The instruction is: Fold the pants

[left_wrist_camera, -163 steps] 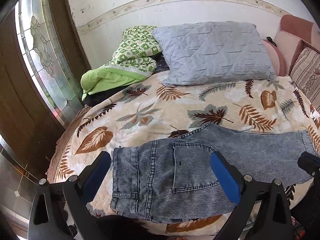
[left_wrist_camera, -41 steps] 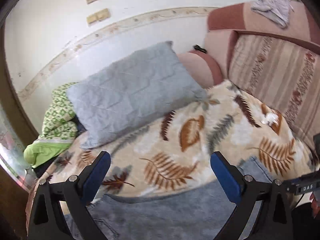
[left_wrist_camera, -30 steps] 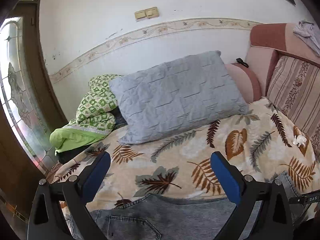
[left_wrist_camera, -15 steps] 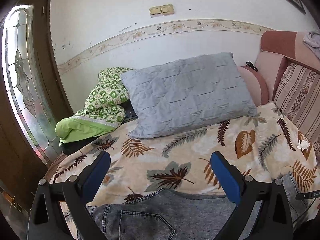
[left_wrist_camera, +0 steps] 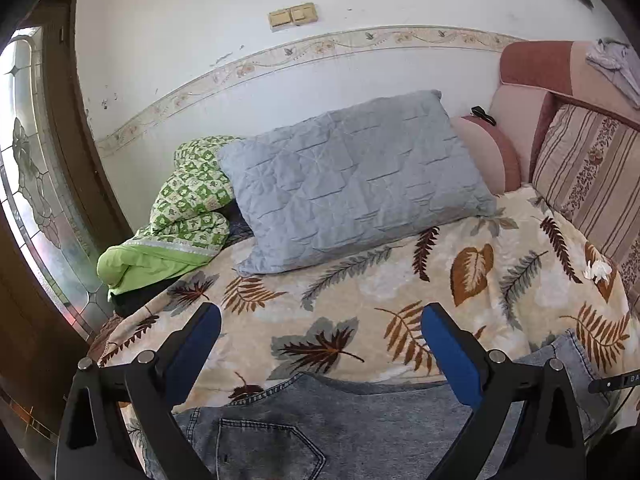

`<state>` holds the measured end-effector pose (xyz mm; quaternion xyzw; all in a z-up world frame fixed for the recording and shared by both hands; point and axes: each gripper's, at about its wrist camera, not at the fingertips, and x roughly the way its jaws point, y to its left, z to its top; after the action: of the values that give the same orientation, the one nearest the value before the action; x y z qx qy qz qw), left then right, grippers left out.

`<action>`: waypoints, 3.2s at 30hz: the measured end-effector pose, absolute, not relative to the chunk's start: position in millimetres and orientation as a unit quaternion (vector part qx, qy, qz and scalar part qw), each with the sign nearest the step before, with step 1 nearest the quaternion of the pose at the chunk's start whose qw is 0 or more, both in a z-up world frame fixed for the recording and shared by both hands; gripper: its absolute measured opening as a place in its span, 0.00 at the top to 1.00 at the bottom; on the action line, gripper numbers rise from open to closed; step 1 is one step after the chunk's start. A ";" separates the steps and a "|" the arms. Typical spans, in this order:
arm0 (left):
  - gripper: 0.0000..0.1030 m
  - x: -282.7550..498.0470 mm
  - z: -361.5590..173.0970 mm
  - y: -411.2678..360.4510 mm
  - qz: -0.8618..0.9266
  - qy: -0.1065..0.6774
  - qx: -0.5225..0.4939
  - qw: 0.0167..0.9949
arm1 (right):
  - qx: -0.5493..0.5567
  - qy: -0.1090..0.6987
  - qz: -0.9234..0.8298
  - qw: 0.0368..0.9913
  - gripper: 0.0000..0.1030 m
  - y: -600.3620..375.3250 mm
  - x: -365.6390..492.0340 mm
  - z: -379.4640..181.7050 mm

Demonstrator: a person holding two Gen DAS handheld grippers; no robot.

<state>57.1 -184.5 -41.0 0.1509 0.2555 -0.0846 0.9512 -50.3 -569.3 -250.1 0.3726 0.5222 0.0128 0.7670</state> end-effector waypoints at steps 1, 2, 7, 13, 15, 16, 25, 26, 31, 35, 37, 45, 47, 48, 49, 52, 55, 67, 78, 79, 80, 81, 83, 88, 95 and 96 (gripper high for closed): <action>0.03 57.5 -45.9 -190.0 -0.091 0.261 0.154 0.949 | 0.373 0.522 0.014 0.767 0.38 -568.4 -49.9 -249.7; 0.03 58.5 -53.9 -196.3 -0.101 0.272 0.157 0.944 | 0.371 0.521 0.016 0.768 0.37 -567.6 -49.7 -249.3; 0.03 69.0 -127.9 -226.0 -0.133 0.375 0.192 0.897 | 0.373 0.515 0.037 0.771 0.37 -560.8 -46.4 -250.3; 0.03 70.7 -209.5 -238.6 -0.142 0.479 0.227 0.836 | 0.430 0.494 0.078 0.752 0.37 -563.4 -39.4 -259.3; 0.03 71.0 -220.6 -239.9 -0.138 0.492 0.235 0.827 | 0.456 0.483 0.100 0.741 0.37 -564.3 -36.5 -262.3; 0.03 72.1 -224.7 -239.6 -0.136 0.497 0.239 0.823 | 0.460 0.481 0.107 0.739 0.37 -563.8 -34.6 -263.4; 0.03 78.7 -230.1 -226.8 -0.126 0.507 0.236 0.819 | 0.451 0.478 0.109 0.746 0.84 -546.4 -19.5 -255.7; 0.03 80.4 -228.7 -223.9 -0.125 0.507 0.233 0.820 | 0.445 0.473 0.113 0.752 0.84 -545.1 -20.4 -249.3; 0.03 86.4 -218.4 -198.6 -0.122 0.506 0.204 0.829 | 0.413 0.464 0.145 0.770 0.85 -508.7 -9.2 -214.7; 0.03 88.0 -205.8 -163.1 -0.115 0.501 0.171 0.840 | 0.404 0.469 0.189 0.762 0.85 -460.5 8.3 -200.7; 0.03 88.1 -201.1 -142.7 -0.107 0.499 0.158 0.846 | 0.404 0.470 0.213 0.755 0.85 -433.3 16.7 -198.0; 0.03 86.0 -179.0 -41.3 -0.039 0.473 0.108 0.874 | 0.431 0.495 0.260 0.708 0.63 -309.8 73.3 -220.1; 0.03 84.8 -177.0 -22.6 -0.030 0.472 0.098 0.876 | 0.453 0.500 0.279 0.684 0.63 -288.3 81.6 -227.4; 0.03 84.5 -177.2 -17.0 -0.027 0.471 0.094 0.876 | 0.463 0.495 0.293 0.674 0.62 -278.4 84.1 -227.6; 0.03 84.6 -177.8 -12.6 -0.025 0.471 0.092 0.877 | 0.463 0.492 0.301 0.674 0.54 -272.7 84.0 -225.6; 0.03 81.9 -178.6 -12.8 -0.029 0.466 0.096 0.879 | 0.425 0.483 0.283 0.712 0.45 -268.2 80.8 -210.1; 0.03 75.2 -179.3 -29.0 -0.065 0.467 0.095 0.876 | 0.361 0.502 0.220 0.755 0.45 -284.6 73.4 -203.1; 0.01 74.9 -219.6 -113.8 -0.083 0.475 0.210 0.850 | 0.084 0.543 0.080 0.832 0.46 -298.0 17.7 -215.3; 0.01 54.1 -150.6 -86.2 -0.074 0.430 0.150 0.887 | -0.082 0.457 0.013 0.886 0.46 -268.0 5.5 -126.9; 0.01 54.1 -148.9 -83.4 -0.074 0.429 0.147 0.888 | -0.098 0.450 0.005 0.888 0.46 -262.9 4.6 -121.2; 0.01 51.1 -145.8 -80.6 -0.075 0.428 0.143 0.889 | -0.115 0.443 -0.002 0.889 0.46 -258.8 3.6 -115.3; 0.01 49.0 -143.1 -78.1 -0.075 0.428 0.140 0.890 | -0.126 0.439 -0.006 0.890 0.46 -253.7 6.3 -110.7; 0.01 45.8 -138.0 -74.3 -0.074 0.424 0.137 0.892 | -0.136 0.432 -0.009 0.891 0.46 -248.7 2.8 -100.9; 0.01 41.0 -127.2 -65.3 -0.069 0.409 0.133 0.900 | -0.146 0.421 -0.018 0.895 0.46 -240.1 -3.4 -84.2; 0.01 37.9 -123.2 -48.8 -0.063 0.404 0.120 0.905 | -0.160 0.417 -0.018 0.895 0.46 -225.8 -6.7 -79.1; 0.01 37.3 -123.3 -46.3 -0.060 0.404 0.119 0.905 | -0.162 0.417 -0.017 0.894 0.46 -224.0 -6.8 -79.2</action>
<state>37.3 -46.3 -123.3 0.1190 0.4040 -0.0604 0.9050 -6.8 -224.0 -79.2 -0.1618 0.4168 -0.0170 0.8943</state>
